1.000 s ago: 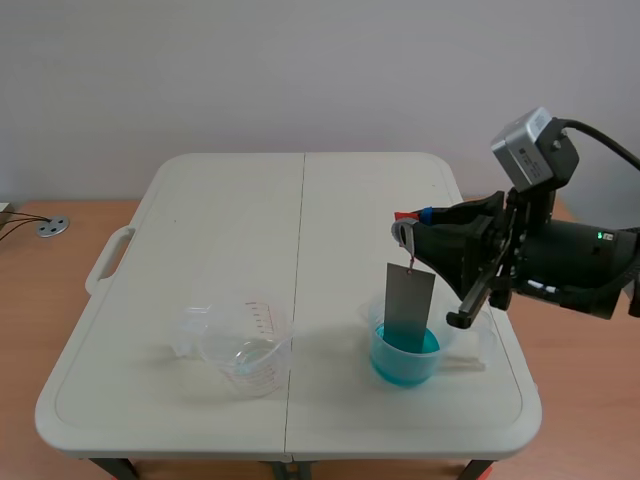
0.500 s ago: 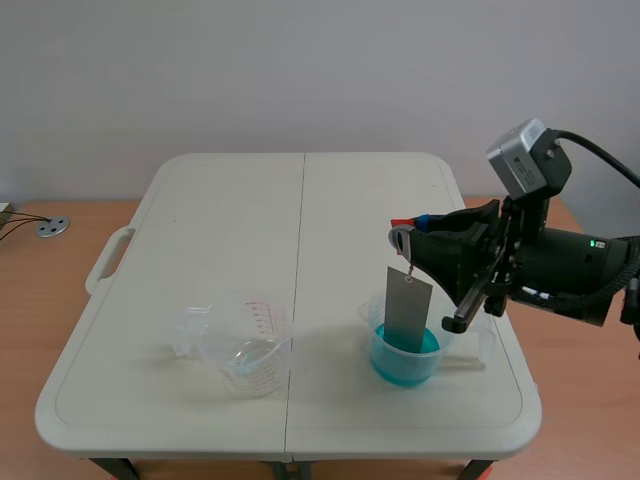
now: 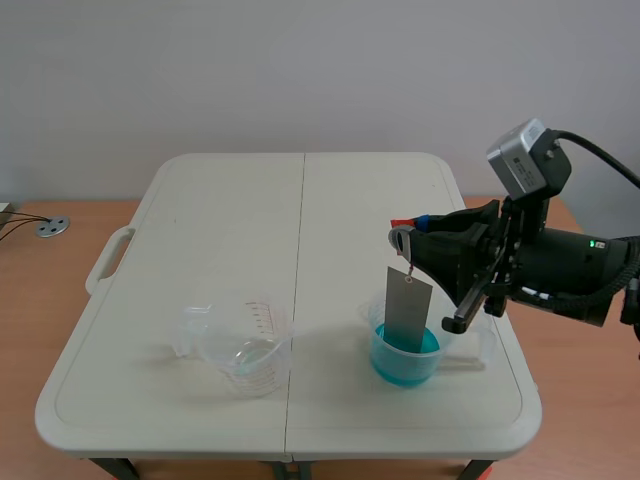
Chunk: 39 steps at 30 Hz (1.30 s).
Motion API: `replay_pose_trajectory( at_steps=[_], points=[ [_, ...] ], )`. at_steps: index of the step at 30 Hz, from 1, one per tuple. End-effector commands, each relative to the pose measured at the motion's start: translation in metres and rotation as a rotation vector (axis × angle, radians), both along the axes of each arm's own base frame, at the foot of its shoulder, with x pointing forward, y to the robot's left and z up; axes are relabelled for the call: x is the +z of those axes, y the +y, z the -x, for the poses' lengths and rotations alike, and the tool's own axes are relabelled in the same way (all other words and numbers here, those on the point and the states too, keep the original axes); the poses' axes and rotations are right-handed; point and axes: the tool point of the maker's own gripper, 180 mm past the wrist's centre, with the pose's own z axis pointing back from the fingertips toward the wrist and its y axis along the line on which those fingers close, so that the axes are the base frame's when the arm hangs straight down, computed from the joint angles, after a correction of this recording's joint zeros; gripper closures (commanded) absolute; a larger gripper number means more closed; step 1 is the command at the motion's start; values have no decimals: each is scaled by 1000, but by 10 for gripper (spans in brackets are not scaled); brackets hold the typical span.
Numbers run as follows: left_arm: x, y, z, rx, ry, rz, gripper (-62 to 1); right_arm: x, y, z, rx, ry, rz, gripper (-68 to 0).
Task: Hold the metal plate by the orange handle, dip it into the blue solution, take it out and point at it, then put the plate back in the beaker on the left.
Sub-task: 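Hold the plate still in the solution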
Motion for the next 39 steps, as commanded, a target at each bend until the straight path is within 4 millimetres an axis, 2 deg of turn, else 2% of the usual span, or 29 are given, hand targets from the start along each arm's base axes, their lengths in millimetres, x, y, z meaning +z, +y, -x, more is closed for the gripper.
replay_pose_trajectory(
  at_steps=[1,29,39],
  points=[
    [2,-4,-5,-3,-17,13,-17,3,1,-2,15,-15,9,-11],
    [2,-5,-6,-1,-18,15,-17,4,1,-2,17,-21,13,-11],
    [2,-5,-6,-1,-18,15,-17,11,1,-5,17,-44,2,-11]
  ],
)
